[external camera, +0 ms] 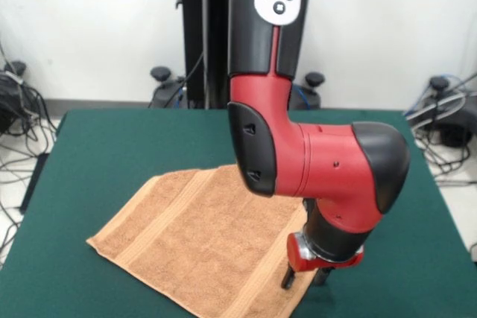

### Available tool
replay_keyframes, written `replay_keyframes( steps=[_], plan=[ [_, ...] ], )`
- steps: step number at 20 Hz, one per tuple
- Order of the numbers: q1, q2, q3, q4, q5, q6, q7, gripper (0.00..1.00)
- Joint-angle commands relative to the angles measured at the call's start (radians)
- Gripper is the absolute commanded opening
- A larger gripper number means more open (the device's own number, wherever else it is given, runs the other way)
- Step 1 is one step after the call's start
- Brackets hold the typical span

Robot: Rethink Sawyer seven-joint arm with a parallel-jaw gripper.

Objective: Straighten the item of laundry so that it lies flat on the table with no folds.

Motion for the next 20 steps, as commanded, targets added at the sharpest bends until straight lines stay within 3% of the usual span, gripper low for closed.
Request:
replay_keyframes(
  steps=[1, 12, 14, 16, 20],
  plan=[
    [0.021, 0.149, 0.17, -0.016, 0.01, -0.114, 0.03, 1.0],
    [0.014, 0.076, 0.348, 0.091, 0.117, -0.133, 0.045, 1.0],
    [0.04, 0.038, 0.306, 0.115, 0.112, -0.085, 0.11, 1.0],
    [0.109, -0.006, 0.18, 0.113, 0.082, -0.001, 0.236, 1.0],
    [0.063, -0.077, 0.235, 0.242, 0.109, -0.02, 0.164, 1.0]
  ],
)
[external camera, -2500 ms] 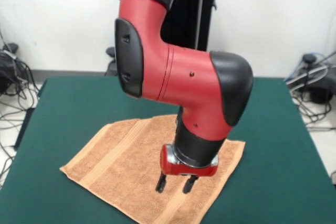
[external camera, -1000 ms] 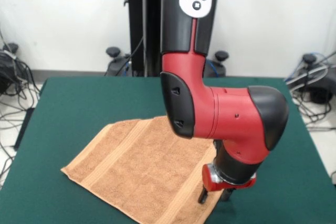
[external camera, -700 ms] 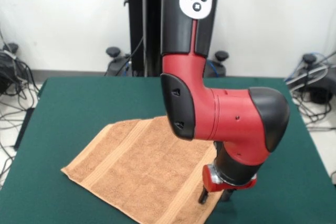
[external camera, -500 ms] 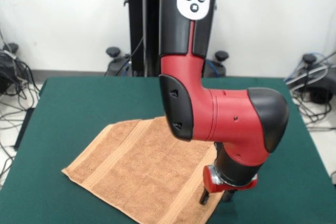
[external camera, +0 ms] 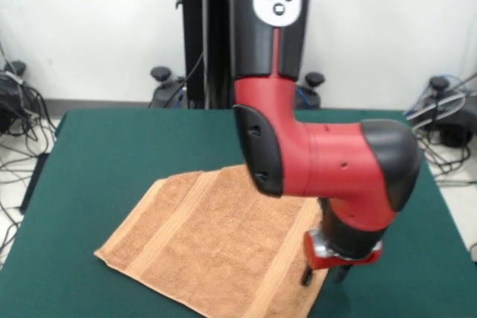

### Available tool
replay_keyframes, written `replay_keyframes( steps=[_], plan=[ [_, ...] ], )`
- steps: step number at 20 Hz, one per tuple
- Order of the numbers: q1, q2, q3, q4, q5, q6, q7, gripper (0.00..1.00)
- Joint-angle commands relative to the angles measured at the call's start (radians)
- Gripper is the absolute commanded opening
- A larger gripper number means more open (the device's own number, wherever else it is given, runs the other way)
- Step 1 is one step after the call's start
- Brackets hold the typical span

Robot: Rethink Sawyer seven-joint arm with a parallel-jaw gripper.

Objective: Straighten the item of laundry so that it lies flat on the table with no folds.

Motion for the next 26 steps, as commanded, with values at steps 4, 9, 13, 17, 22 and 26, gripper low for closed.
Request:
replay_keyframes(
  steps=[4, 9, 13, 17, 22, 26],
  plan=[
    [0.049, -0.092, 0.227, 0.275, 0.125, -0.058, 0.151, 1.0],
    [0.088, -0.102, 0.25, 0.24, 0.185, -0.047, 0.21, 1.0],
    [0.118, -0.043, 0.205, 0.141, 0.189, -0.028, 0.22, 1.0],
    [0.125, -0.129, 0.058, 0.246, 0.117, -0.005, 0.232, 1.0],
    [0.086, -0.156, 0.014, 0.329, 0.069, -0.053, 0.156, 1.0],
    [0.071, -0.153, 0.017, 0.354, 0.066, -0.075, 0.133, 1.0]
  ],
)
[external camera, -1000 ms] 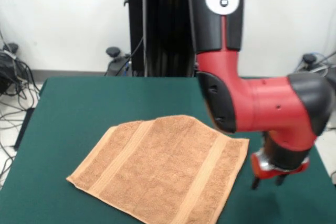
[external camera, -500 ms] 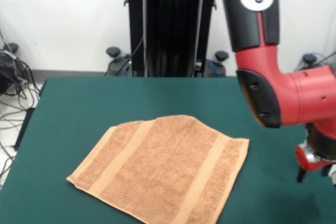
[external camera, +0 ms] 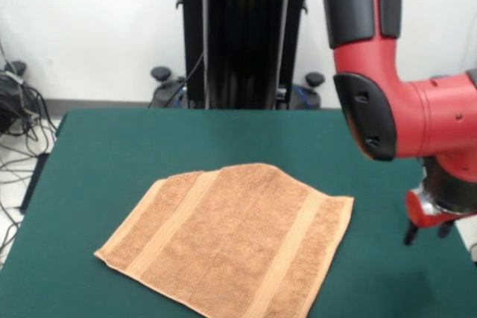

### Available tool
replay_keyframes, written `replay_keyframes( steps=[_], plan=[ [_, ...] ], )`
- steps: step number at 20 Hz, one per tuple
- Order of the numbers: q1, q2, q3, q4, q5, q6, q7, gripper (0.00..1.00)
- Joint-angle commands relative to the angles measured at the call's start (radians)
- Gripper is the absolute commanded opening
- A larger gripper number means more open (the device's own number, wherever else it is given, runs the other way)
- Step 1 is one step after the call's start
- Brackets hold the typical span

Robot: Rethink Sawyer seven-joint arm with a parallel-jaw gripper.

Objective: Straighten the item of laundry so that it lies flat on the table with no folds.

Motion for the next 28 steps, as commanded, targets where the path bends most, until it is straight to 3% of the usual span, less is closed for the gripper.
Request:
replay_keyframes(
  steps=[1, 16, 24, 28],
  plan=[
    [-0.046, -0.004, -0.054, 0.165, -0.075, -0.079, 0.128, 1.0],
    [-0.132, 0.116, -0.006, 0.101, -0.132, -0.158, 0.039, 1.0],
    [-0.199, 0.056, 0.043, 0.134, -0.142, -0.018, -0.071, 1.0],
    [-0.175, 0.082, 0.075, 0.092, -0.127, -0.011, -0.035, 1.0]
  ],
)
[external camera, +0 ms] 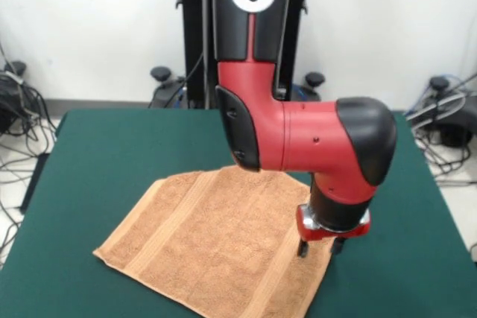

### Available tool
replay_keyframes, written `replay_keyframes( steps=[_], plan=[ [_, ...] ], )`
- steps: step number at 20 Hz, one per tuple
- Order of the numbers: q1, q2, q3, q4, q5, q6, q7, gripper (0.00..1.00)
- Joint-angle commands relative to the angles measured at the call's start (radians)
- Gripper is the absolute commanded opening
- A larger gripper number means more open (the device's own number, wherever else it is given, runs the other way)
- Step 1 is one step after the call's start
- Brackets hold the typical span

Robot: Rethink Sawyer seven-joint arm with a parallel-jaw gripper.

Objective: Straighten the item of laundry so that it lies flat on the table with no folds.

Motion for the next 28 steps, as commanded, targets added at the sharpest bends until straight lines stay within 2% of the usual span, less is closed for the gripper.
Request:
replay_keyframes(
  steps=[1, 4, 11, 19, 23, 28],
  plan=[
    [0.016, 0.026, 0.108, 0.041, -0.013, 0.088, -0.019, 1.0],
    [0.044, 0.046, 0.117, 0.001, 0.006, 0.095, 0.018, 1.0],
    [0.083, 0.15, 0.111, -0.167, 0.022, 0.116, 0.04, 1.0],
    [0.108, 0.176, 0.122, -0.214, 0.042, 0.118, 0.083, 1.0],
    [0.088, 0.122, 0.126, -0.129, 0.032, 0.11, 0.067, 1.0],
    [0.068, 0.022, 0.176, 0.011, 0.062, 0.104, 0.057, 1.0]
  ],
)
